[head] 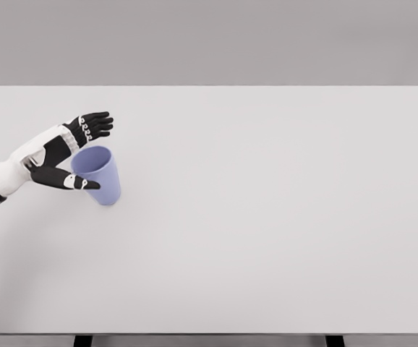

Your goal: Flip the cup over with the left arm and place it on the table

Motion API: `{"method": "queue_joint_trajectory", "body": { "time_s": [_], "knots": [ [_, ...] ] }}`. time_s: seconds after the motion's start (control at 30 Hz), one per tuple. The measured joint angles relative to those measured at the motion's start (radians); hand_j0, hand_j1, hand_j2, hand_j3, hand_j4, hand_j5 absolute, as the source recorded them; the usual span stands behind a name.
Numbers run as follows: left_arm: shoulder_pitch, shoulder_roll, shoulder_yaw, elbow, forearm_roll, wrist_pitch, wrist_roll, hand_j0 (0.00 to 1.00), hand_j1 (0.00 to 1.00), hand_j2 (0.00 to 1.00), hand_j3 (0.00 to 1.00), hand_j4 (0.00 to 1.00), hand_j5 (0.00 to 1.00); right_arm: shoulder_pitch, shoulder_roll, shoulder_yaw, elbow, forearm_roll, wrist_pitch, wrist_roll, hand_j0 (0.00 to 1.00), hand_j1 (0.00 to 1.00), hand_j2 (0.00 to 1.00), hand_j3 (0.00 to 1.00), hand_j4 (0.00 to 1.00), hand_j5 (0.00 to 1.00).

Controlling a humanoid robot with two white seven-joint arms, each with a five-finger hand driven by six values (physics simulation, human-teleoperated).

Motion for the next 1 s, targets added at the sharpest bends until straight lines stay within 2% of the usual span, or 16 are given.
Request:
{"method": "queue_joint_trajectory", "body": {
  "time_s": [0.17,0.3,0.37,0.43,0.47,0.53,0.6,0.67,0.8,1.0],
  "knots": [
    [-0.029,0.015,0.0,-0.015,-0.006,-0.031,0.0,1.0,1.0,1.0,1.0,1.0,1.0,0.0,0.0,0.0,0.0,0.0,0.0,0.0,1.0,1.0,1.0,1.0,1.0,1.0],
    [-0.095,0.082,0.0,-0.01,-0.124,-0.058,0.0,1.0,1.0,1.0,1.0,1.0,1.0,0.0,0.0,0.0,0.0,0.0,0.0,0.0,1.0,1.0,1.0,1.0,1.0,1.0],
    [-0.155,0.125,0.0,0.003,-0.199,-0.063,0.0,1.0,1.0,1.0,1.0,1.0,1.0,0.0,0.0,0.0,0.0,0.0,0.0,0.0,1.0,1.0,1.0,1.0,1.0,1.0],
    [-0.242,0.146,-0.019,0.028,-0.341,-0.065,0.0,1.0,1.0,1.0,1.0,1.0,1.0,0.0,0.0,0.0,0.0,0.0,0.0,0.0,1.0,1.0,1.0,1.0,1.0,1.0],
    [-0.308,0.146,-0.041,0.046,-0.431,-0.068,0.0,1.0,1.0,1.0,1.0,1.0,1.0,0.0,0.0,0.0,0.0,0.0,0.0,0.0,1.0,1.0,1.0,1.0,1.0,1.0],
    [-0.389,0.129,-0.096,0.084,-0.602,-0.068,0.0,1.0,1.0,1.0,1.0,1.0,1.0,0.0,0.0,0.0,0.0,0.0,0.0,0.0,1.0,1.0,1.0,1.0,1.0,1.0],
    [-0.433,0.088,-0.146,0.137,-0.762,-0.069,0.0,1.0,1.0,1.0,1.0,1.0,1.0,0.0,0.0,0.0,0.0,0.0,0.0,0.0,1.0,1.0,1.0,1.0,1.0,1.0],
    [-0.463,0.051,-0.172,0.208,-0.857,-0.074,0.0,1.0,1.0,1.0,1.0,1.0,1.0,0.0,0.0,0.0,0.0,0.0,0.0,0.0,1.0,1.0,1.0,1.0,1.0,1.0],
    [-0.48,0.017,-0.193,0.305,-0.933,-0.08,0.0,1.0,1.0,1.0,1.0,1.0,1.0,0.0,0.0,0.0,0.0,0.0,0.0,0.0,1.0,1.0,1.0,1.0,1.0,1.0],
    [-0.48,-0.006,-0.206,0.374,-0.955,-0.082,0.0,1.0,1.0,1.0,1.0,1.0,1.0,0.0,0.0,0.0,0.0,0.0,0.0,0.0,1.0,1.0,1.0,1.0,1.0,1.0]
  ]
}}
